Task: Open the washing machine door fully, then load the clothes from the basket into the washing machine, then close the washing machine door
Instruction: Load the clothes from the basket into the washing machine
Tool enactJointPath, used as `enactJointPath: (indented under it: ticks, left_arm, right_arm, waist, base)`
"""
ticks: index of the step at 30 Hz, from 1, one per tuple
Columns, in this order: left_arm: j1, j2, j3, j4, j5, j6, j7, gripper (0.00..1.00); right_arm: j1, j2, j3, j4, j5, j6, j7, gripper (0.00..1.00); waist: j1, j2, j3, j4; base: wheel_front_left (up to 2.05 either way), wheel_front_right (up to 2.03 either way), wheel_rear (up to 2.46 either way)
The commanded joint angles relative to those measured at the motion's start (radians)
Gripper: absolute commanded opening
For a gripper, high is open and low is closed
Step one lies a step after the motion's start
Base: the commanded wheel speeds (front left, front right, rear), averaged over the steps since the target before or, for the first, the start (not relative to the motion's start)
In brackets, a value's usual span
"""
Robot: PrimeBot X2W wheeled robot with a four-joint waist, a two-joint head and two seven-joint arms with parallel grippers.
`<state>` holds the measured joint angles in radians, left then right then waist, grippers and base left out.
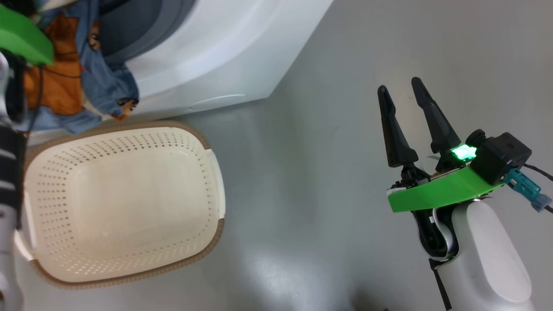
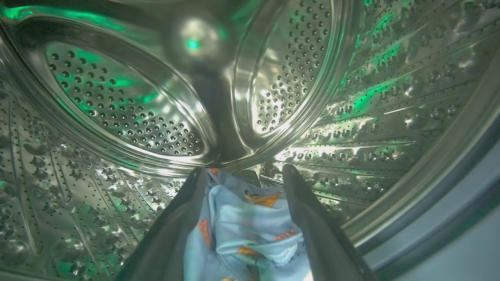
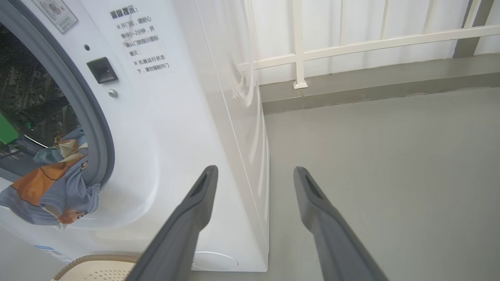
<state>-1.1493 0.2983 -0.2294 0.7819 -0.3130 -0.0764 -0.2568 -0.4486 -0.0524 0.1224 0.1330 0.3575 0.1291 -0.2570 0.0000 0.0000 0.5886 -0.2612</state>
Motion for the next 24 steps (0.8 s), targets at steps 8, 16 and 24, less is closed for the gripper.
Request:
enactJointPath:
  ticks: [8, 16, 24]
  left_arm:
    - [0.193, 0.044, 0.036, -0.2, -0.007, 0.006, -0.005, 1.0]
    - [0.452, 0.058, 0.087, -0.443, -0.031, 0.034, -0.005, 1.0]
    - [0.699, 0.035, 0.151, -0.644, -0.056, 0.07, -0.005, 1.0]
  right_arm:
    - [0.046, 0.002, 0.006, -0.013, -0.033, 0.002, -0.005, 1.0]
    - [0.057, -0.003, 0.006, -0.008, -0.038, 0.002, -0.005, 1.0]
    - [0.063, -0.015, 0.016, -0.004, -0.035, 0.002, -0.005, 1.0]
  waist:
    - [0.0, 0.0, -0.045, 0.041]
    - [0.0, 0.0, -0.082, 0.069]
    - [0.0, 0.0, -0.104, 0.085]
  base:
    - [0.0, 0.0, 0.0]
    - [0.0, 0.0, 0.0]
    - [0.0, 0.0, 0.0]
